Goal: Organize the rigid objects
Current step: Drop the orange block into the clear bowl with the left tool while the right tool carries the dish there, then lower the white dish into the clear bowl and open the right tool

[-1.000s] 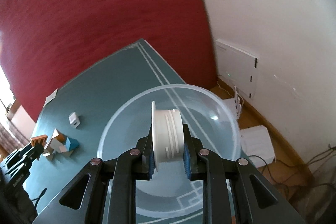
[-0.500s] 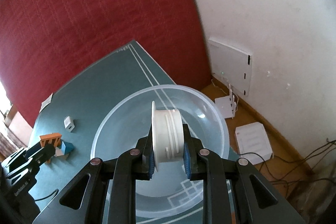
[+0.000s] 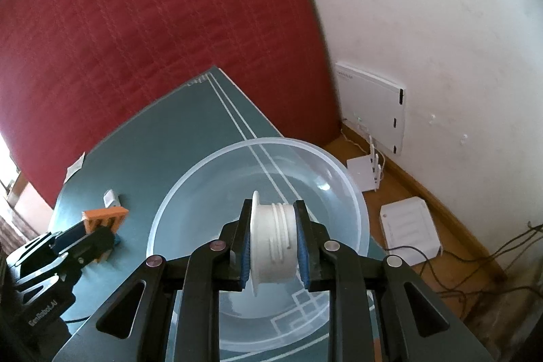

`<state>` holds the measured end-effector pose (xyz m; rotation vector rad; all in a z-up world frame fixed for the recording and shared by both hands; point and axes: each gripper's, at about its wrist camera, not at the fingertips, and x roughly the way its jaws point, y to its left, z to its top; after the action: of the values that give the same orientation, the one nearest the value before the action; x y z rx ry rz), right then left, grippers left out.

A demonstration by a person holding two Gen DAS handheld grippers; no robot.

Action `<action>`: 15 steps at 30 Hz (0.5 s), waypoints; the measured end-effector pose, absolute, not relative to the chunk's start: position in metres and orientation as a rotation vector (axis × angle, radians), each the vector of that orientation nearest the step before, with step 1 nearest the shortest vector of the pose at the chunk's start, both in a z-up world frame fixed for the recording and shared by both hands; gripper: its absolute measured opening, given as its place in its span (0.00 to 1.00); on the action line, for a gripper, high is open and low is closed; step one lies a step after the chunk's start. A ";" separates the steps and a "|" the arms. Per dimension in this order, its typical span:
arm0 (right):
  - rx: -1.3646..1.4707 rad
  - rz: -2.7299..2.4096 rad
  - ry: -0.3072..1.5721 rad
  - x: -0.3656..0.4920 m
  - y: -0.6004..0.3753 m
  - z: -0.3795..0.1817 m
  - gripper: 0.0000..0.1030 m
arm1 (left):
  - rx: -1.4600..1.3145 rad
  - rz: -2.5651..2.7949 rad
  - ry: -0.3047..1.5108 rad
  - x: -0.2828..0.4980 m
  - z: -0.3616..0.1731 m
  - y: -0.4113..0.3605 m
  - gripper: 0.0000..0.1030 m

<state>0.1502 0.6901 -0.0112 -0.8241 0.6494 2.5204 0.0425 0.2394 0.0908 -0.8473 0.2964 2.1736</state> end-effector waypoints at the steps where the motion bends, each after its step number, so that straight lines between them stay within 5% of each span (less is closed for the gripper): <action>1: -0.820 2.525 0.657 0.150 0.692 -0.012 0.23 | -0.840 2.174 0.288 0.042 0.089 0.243 0.61; 2: -0.817 2.530 0.664 0.150 0.693 -0.012 0.23 | -0.826 2.179 0.278 0.043 0.090 0.242 0.73; 3: -0.810 2.532 0.669 0.150 0.693 -0.011 0.23 | -0.810 2.188 0.271 0.043 0.091 0.240 0.75; 15: -0.743 2.562 0.692 0.153 0.691 -0.006 0.23 | -0.826 2.287 0.272 0.033 0.082 0.228 0.78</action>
<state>0.1532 0.6914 -0.0055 -0.7426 0.6919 2.5622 0.0330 0.2285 0.0819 -0.8265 0.2717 2.2874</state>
